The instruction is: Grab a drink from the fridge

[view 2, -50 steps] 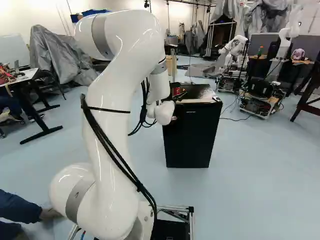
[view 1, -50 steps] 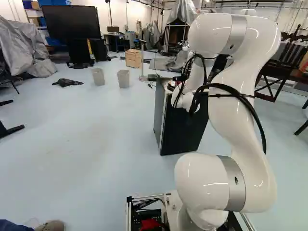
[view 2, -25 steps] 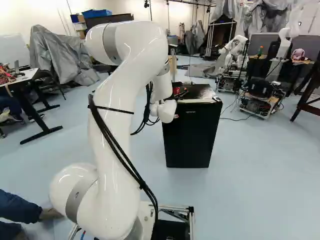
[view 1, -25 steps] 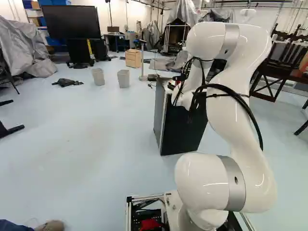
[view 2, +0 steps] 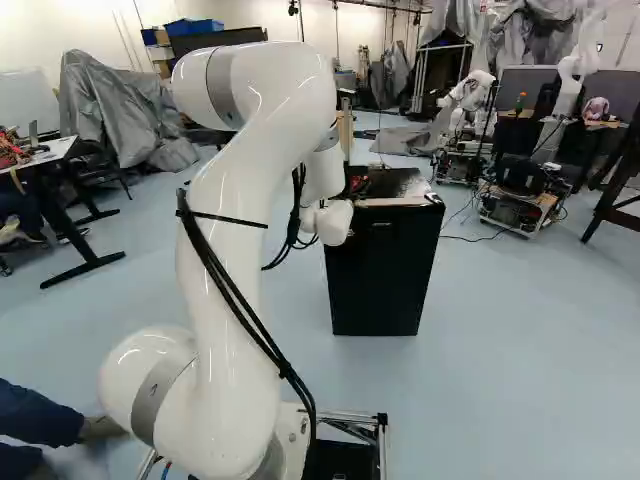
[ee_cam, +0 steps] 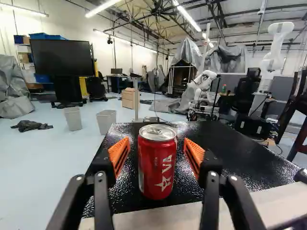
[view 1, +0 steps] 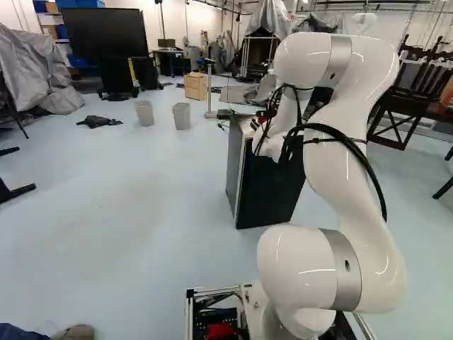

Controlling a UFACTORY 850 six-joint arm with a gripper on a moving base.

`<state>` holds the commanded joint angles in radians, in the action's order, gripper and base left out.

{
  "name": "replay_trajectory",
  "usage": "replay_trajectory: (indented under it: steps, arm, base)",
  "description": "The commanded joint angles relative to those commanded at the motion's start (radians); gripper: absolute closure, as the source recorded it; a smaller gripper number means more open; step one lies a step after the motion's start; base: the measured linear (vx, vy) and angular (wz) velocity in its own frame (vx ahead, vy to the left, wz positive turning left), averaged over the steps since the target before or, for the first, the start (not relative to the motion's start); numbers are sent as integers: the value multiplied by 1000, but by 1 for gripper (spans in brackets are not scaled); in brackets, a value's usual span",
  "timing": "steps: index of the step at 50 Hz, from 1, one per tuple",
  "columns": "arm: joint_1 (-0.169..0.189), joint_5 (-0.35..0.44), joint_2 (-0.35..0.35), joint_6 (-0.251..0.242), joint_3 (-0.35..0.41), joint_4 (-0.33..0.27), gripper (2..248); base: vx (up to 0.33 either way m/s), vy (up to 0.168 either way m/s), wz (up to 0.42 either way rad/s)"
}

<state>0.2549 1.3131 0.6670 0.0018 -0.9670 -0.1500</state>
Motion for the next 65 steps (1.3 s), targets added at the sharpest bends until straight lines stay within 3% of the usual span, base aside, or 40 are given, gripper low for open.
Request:
replay_trajectory:
  steps: [5, 6, 10, 11, 65]
  arm:
    - [0, 0, 0, 0, 0, 0, 91]
    - [0, 0, 0, 0, 0, 0, 129]
    - [0, 0, -2, 0, 0, 0, 129]
    - [0, 0, -3, 0, 0, 0, 154]
    - [-4, -7, -81, 0, 15, 2, 154]
  base:
    - [0, 0, 0]
    - [0, 0, 0]
    - [0, 0, 0]
    - [0, 0, 0]
    - [0, 0, 0]
